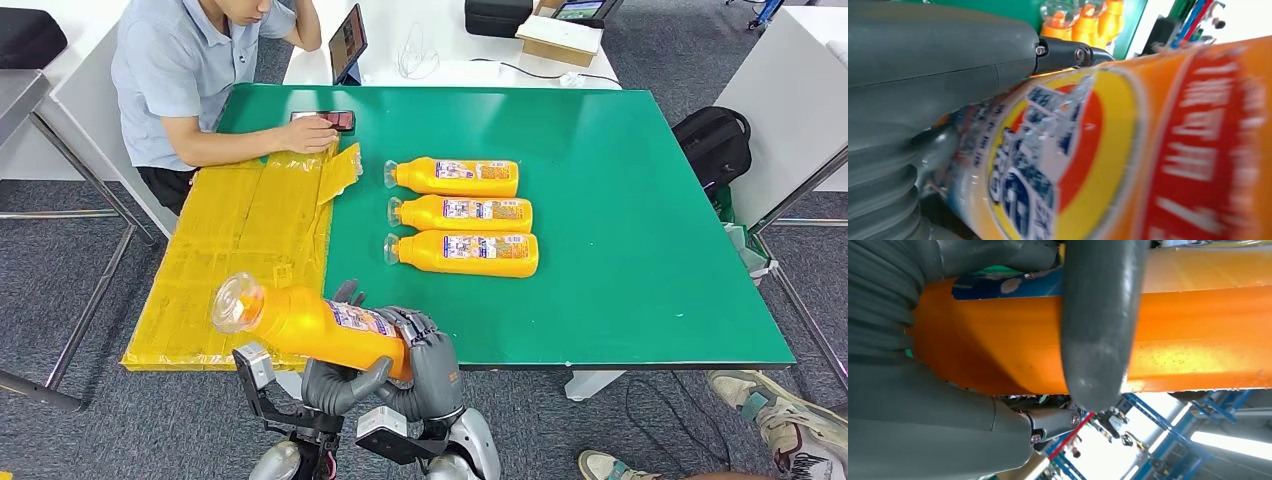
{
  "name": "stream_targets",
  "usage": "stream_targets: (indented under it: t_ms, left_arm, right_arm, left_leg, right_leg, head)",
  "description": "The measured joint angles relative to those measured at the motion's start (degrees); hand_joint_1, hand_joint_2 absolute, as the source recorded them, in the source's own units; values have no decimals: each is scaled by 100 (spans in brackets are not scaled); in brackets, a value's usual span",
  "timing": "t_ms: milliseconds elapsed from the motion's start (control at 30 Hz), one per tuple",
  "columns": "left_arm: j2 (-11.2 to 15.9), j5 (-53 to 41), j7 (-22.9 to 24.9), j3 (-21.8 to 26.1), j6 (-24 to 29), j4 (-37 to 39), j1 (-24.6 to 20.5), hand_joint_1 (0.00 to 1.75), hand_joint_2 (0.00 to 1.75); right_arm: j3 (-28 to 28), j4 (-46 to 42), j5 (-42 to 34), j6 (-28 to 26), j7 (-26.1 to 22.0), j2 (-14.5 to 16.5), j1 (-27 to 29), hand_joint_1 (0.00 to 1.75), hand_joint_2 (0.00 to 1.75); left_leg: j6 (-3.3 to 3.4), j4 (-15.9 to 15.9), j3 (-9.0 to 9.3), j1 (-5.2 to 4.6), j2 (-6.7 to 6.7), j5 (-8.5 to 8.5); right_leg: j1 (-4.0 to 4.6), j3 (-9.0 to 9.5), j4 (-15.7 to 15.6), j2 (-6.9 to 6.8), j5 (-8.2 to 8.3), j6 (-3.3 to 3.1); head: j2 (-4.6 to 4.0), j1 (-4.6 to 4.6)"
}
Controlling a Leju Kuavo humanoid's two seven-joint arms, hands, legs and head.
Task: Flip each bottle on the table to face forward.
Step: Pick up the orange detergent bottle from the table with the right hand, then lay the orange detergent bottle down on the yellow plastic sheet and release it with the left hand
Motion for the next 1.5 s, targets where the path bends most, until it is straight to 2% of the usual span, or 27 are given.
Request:
stream_targets:
  t_ms: [167,267,333,367,400,433,467,500,567,800,1033,1133,1200,1300,1367,1500]
  left_arm:
    - [78,-55,-230,-154,3,-250,40,0,175]
    - [123,-281,-268,-138,182,-359,98,0,175]
    - [128,-460,-274,-111,456,-379,115,4,175]
    - [127,-539,-267,-97,598,-381,119,15,175]
    - [126,-601,-251,-84,732,-380,122,59,175]
    - [123,-637,-229,-69,836,-376,124,100,175]
    - [117,-650,-203,-52,922,-369,122,142,175]
    - [109,-648,-174,-31,993,-359,108,175,175]
    - [84,-589,-120,28,1072,-331,57,175,175]
    - [27,-239,22,299,1291,-298,-38,175,175]
    - [-4,-602,216,899,2707,-132,-271,175,175]
    - [-13,-843,25,1221,3125,-55,-389,175,175]
    - [-18,-1628,-313,1426,3561,2,-492,174,175]
    - [-84,-3739,-610,1938,3840,175,-673,164,175]
    - [-106,-5027,-517,2285,3873,396,-797,157,175]
    - [-60,-7073,-92,2729,3892,896,-958,168,175]
  right_arm:
    - [173,306,-245,0,-41,8,-155,175,175]
    - [258,491,-297,0,-51,39,-235,174,175]
    - [308,597,-243,0,-43,49,-263,151,175]
    - [322,645,-193,0,-38,54,-271,113,175]
    - [327,690,-133,0,-29,60,-276,70,175]
    - [326,729,-71,0,-21,66,-277,38,175]
    - [326,766,-12,0,-14,70,-277,5,131]
    - [326,803,34,0,-9,74,-278,0,87]
    - [330,866,76,0,-15,81,-282,0,0]
    - [325,945,-67,0,-33,90,-286,0,0]
    - [213,946,107,0,-35,106,-257,0,0]
    - [147,949,123,0,-34,116,-241,0,0]
    - [139,957,104,0,-34,119,-239,0,0]
    - [176,976,87,0,-35,119,-241,0,0]
    - [210,991,66,0,-35,117,-243,0,0]
    - [284,1024,-40,0,-35,100,-256,0,0]
  left_leg:
    - [0,0,0,1,3,0]
    - [0,0,0,2,1,0]
    - [0,0,0,2,1,0]
    - [0,0,-1,1,2,0]
    - [0,0,-1,1,2,0]
    - [0,0,-1,1,2,0]
    - [0,0,-1,1,2,0]
    - [0,0,-1,1,2,0]
    - [0,0,-2,1,2,0]
    - [0,0,-2,1,5,0]
    - [-1,0,-2,2,9,1]
    - [-1,0,-2,2,11,1]
    - [-1,0,-2,2,9,2]
    - [-2,0,-2,2,5,2]
    - [-2,0,-2,1,11,2]
    - [-2,0,-2,1,23,2]
  right_leg:
    - [1,-2,1,1,0,0]
    - [2,-4,0,0,-1,-1]
    - [2,-5,0,0,-2,-1]
    - [1,-5,0,0,-2,-1]
    - [1,-6,0,1,-2,-1]
    - [1,-6,0,1,-2,-1]
    - [1,-6,0,1,-2,-1]
    - [0,-7,-1,0,-1,-1]
    - [0,-7,-1,0,-1,-1]
    - [1,-9,0,1,0,0]
    - [3,-12,1,1,0,-1]
    - [3,-12,1,1,1,-1]
    - [2,-11,2,1,1,-1]
    - [1,-9,1,1,0,-1]
    - [1,-10,1,2,1,-1]
    - [1,-14,1,5,1,-1]
  head:
    - [0,-1]
    - [0,-1]
    - [0,-1]
    - [0,-1]
    - [0,-1]
    - [0,-1]
    - [0,-1]
    - [0,-1]
    - [0,-1]
    - [0,-1]
    - [0,-1]
    - [0,-1]
    - [0,-2]
    - [0,0]
    - [0,-1]
    - [0,0]
